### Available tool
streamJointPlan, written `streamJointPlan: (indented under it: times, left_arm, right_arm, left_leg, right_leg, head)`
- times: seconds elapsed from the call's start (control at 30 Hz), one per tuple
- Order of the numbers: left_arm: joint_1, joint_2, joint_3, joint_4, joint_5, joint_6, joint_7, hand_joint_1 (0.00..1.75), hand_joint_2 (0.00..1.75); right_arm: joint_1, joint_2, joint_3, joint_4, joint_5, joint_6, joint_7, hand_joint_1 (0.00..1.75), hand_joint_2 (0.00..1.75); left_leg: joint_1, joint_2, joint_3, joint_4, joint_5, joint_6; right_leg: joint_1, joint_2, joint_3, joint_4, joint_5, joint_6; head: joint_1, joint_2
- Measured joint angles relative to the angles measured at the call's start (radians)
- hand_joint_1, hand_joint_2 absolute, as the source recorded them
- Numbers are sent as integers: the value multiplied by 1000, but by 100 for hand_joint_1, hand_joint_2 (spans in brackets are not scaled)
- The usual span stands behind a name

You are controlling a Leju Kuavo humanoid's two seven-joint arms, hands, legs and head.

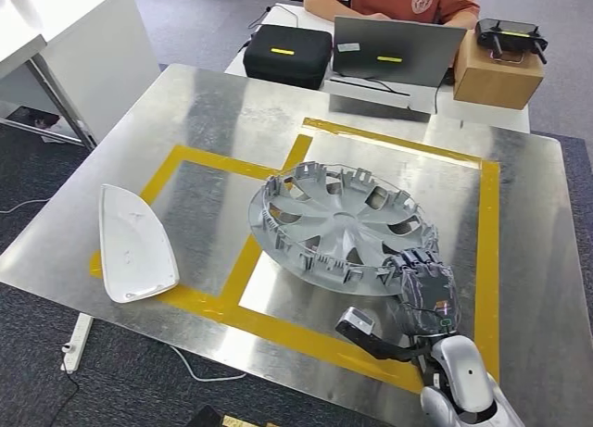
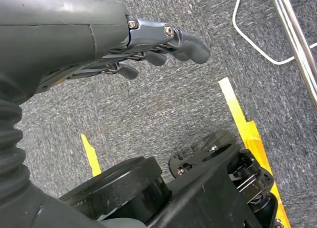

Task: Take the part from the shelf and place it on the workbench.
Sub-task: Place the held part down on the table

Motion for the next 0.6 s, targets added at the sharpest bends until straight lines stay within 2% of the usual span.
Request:
streamJointPlan:
  times: [0.47,0.6]
  left_arm:
    - [0,0,1,0,-11,3,0,0,175]
    - [0,0,1,0,-12,3,0,0,175]
  right_arm:
    - [36,0,-14,-108,-10,0,-52,175,175]
    - [36,2,-4,-127,-10,2,-54,175,175]
  left_leg:
    - [0,0,0,0,0,0]
    - [-4,-1,-1,4,-3,6]
  right_leg:
    - [0,0,0,0,0,0]
    - [-3,0,0,-1,0,5]
  head:
    - [0,0]
    - [0,0]
